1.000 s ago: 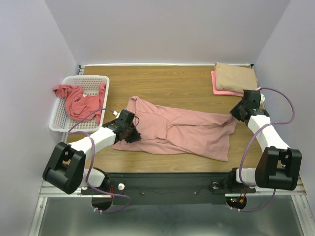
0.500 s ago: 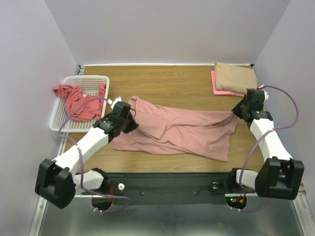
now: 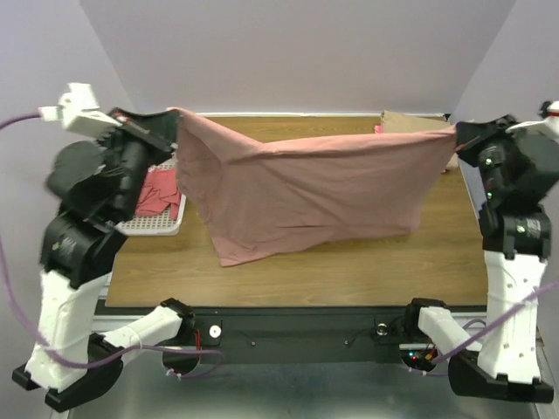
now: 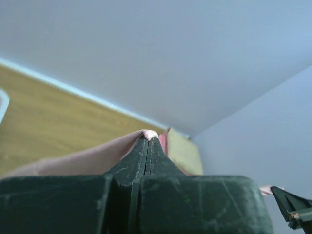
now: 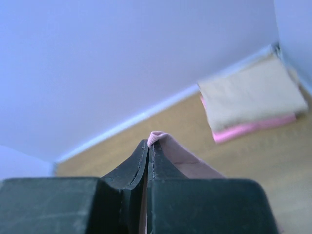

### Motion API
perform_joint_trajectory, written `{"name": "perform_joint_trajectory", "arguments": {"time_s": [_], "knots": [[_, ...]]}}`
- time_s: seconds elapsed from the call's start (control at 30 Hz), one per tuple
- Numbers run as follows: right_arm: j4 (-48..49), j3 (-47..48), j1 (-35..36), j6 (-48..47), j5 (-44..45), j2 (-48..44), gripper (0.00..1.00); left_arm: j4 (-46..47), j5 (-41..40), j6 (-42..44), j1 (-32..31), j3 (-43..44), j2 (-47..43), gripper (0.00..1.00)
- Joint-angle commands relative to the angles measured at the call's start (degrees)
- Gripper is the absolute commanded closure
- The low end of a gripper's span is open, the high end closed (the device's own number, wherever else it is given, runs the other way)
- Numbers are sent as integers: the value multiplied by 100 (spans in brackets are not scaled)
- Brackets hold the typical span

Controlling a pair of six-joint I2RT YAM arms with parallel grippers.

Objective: Fold and stack the t-shirts
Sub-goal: Flatten the tshirt out

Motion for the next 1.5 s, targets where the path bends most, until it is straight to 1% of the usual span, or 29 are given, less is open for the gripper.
{"name": "perform_joint_trajectory", "arguments": {"time_s": [0.0,0.03,0.07,0.13,0.17,0.3,0.43,0.5,0.53,0.63,0.7,0.8,0.83,0.9,0.97,1.0,1.07,1.1,1.13,1.17,1.2,1.23,1.27,1.3,1.33,1.37,1.4,1.43,1.47], "knots": [[-37,1097,0,-158,129,-348,100,-175,-183,650,-21,1209,-235,100],[-81,1543,0,-184,129,-357,100,-183,-104,721,-21,1440,-244,100],[-117,1721,0,-202,129,-383,100,-183,106,792,-21,1868,-244,100],[-230,2073,0,-220,25,-445,100,-201,344,949,-21,2284,-244,100],[-266,2362,0,-202,-37,-480,100,-192,606,994,-21,2660,-235,100],[-398,2969,-9,-141,-345,-700,100,-262,1074,1056,-21,3373,-244,100],[-600,3505,0,-167,-258,-884,100,-219,1259,1030,-21,3534,-445,100],[-662,3630,0,-220,-205,-885,100,-175,1338,986,-21,3551,-507,100],[-775,3735,0,-220,22,-867,100,-148,1356,968,-21,3577,-542,100],[-873,3806,8,-237,42,-771,100,-201,1347,968,-21,3744,-525,100],[-917,3710,0,-194,-63,-709,100,-149,1208,968,-21,3623,-508,100],[-926,3236,0,-62,-134,-691,100,-34,988,986,-21,3122,-420,100],[-926,2895,8,-9,-91,-683,100,-16,917,1003,-21,2990,-281,100],[-908,2420,0,87,163,-691,100,71,418,1021,-21,2499,-35,100],[-847,1945,0,201,226,-569,100,168,-83,1038,-21,2112,177,100],[-794,1490,0,237,226,-481,100,325,-477,1056,-21,1727,282,100],[-470,908,0,299,42,-183,100,484,-743,1082,14,1382,713,100],[-364,671,0,316,-2,-77,100,676,-910,1074,75,1058,862,100],[-128,138,0,342,-55,37,99,756,-964,1030,163,907,1185,100],[13,-103,0,395,-55,291,99,896,-903,995,442,749,1354,100],[145,-366,0,430,-29,424,99,1289,-624,986,567,382,1512,100],[286,-778,0,474,-11,573,99,1519,-421,1003,707,204,1853,100],[601,-991,0,509,-11,722,99,1739,-193,1003,839,55,2057,100],[743,-1141,0,527,-11,872,99,2159,314,1047,1067,-164,2276,100],[884,-1264,0,527,-37,1256,99,2294,458,1091,1148,-193,2783,100],[1155,-1413,0,510,-55,1443,98,2391,555,1152,1209,-184,3067,100],[1244,-1415,0,492,-81,1714,96,2522,652,1231,1262,-27,3374,100],[1332,-1389,0,457,-142,2222,95,2498,688,1241,1332,131,4012,100],[1464,-1258,0,379,-160,2540,91,2471,819,1328,1368,324,4332,100]]}}
